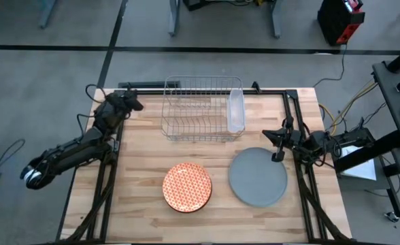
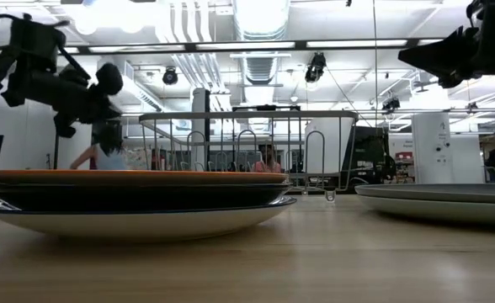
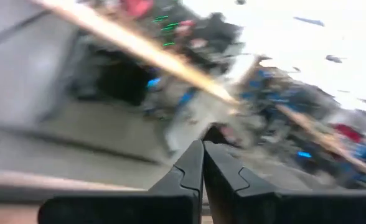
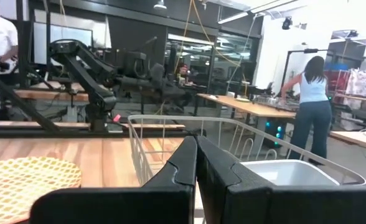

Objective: Sort dishes
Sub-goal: Put the grey plate in the dish rack

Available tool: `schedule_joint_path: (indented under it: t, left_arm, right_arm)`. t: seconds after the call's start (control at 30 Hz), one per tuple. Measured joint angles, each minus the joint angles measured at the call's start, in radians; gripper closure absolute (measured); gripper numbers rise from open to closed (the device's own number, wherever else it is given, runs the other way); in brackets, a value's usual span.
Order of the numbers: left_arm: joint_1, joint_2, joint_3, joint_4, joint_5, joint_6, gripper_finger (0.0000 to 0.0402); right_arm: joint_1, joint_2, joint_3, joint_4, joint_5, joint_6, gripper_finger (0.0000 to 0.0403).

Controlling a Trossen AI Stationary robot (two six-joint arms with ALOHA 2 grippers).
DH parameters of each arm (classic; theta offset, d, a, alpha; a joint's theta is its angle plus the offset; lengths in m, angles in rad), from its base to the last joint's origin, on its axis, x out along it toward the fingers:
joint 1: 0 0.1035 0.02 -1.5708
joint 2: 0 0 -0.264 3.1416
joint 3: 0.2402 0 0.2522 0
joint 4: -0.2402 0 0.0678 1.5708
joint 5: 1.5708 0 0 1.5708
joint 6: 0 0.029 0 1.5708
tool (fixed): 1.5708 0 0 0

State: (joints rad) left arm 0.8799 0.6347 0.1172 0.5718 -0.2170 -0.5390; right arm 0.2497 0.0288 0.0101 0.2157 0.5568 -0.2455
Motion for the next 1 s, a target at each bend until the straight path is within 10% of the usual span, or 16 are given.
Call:
schedule_joint_path:
  t: [0.33,0.57,0.77,1.0]
  left_arm:
    - [-0.153,0.013,0.001,0.393,0.577,0.076,0.0401]
    - [-0.313,0.028,0.001,0.456,0.440,0.160,0.0401]
    - [-0.321,0.039,0.001,0.437,0.429,0.104,0.0401]
    - [-0.376,0.095,0.053,0.407,0.614,0.043,0.0401]
  right_arm:
    - [0.001,0.000,0.000,-0.002,0.097,0.015,0.0403]
    - [0.001,0.000,0.000,-0.003,0.110,-0.079,0.0403]
    - [0.000,0.002,0.000,-0.030,0.127,0.226,0.0403]
    - [0.001,0.047,0.008,-0.063,0.126,0.394,0.0403]
